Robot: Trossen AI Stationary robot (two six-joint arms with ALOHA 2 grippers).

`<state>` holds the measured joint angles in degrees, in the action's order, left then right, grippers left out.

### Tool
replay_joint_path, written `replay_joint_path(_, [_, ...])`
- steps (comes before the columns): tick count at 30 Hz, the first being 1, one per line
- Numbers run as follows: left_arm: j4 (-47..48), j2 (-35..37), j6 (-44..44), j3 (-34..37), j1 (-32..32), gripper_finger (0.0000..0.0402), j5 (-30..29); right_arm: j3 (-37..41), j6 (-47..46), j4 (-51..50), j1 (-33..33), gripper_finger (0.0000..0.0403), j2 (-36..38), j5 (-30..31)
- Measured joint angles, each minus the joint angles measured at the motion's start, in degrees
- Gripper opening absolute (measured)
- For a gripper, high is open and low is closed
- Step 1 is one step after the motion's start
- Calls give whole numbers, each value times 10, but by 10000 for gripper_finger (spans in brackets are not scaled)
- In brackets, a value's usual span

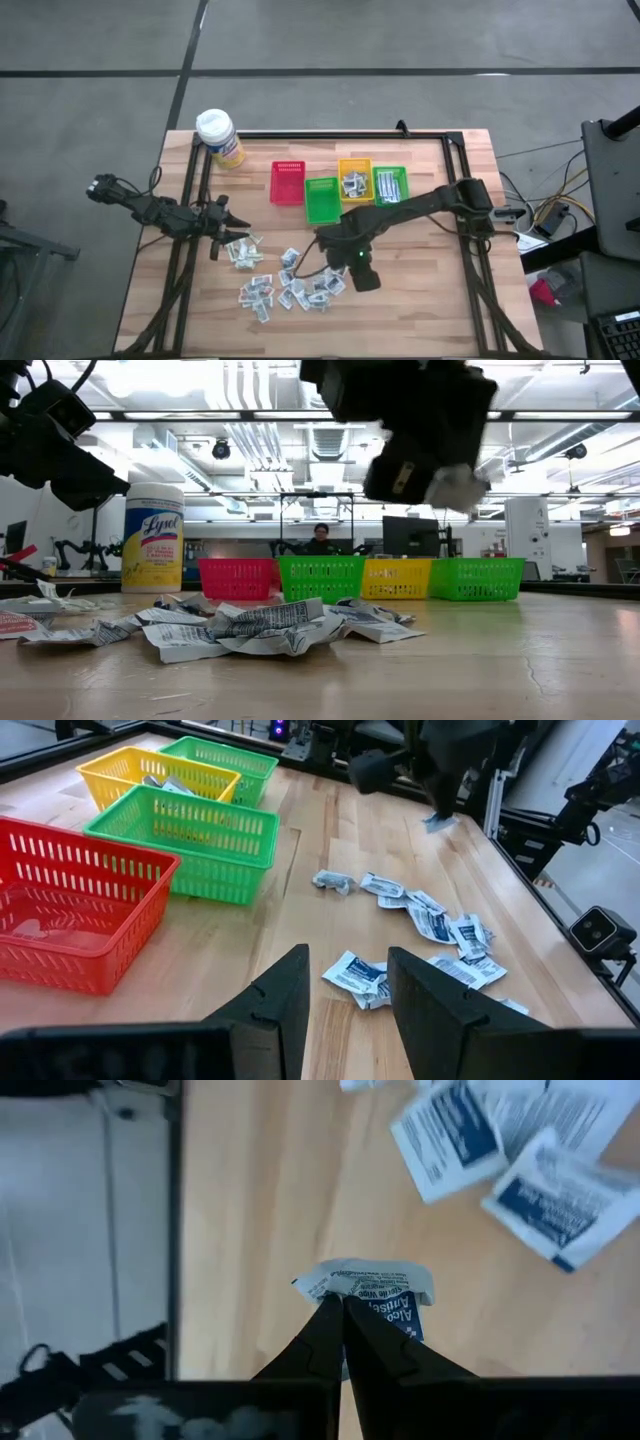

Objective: Pick & Place First Aid Supplies
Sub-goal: Put the alcohol pad into the yellow basket

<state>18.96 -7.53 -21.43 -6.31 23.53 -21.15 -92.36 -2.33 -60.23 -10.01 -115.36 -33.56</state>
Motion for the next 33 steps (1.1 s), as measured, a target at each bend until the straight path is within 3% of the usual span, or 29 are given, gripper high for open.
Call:
replay_joint_path(9, [0,0,-1,0,0,131,0,0,-2,63,33,8,54,-4])
replay_joint_path(21, [0,-1,-2,0,0,131,0,0,2,65,70,8,134,173])
replay_joint_path(33, [0,-1,-2,0,0,131,0,0,52,64,95,8,148,316])
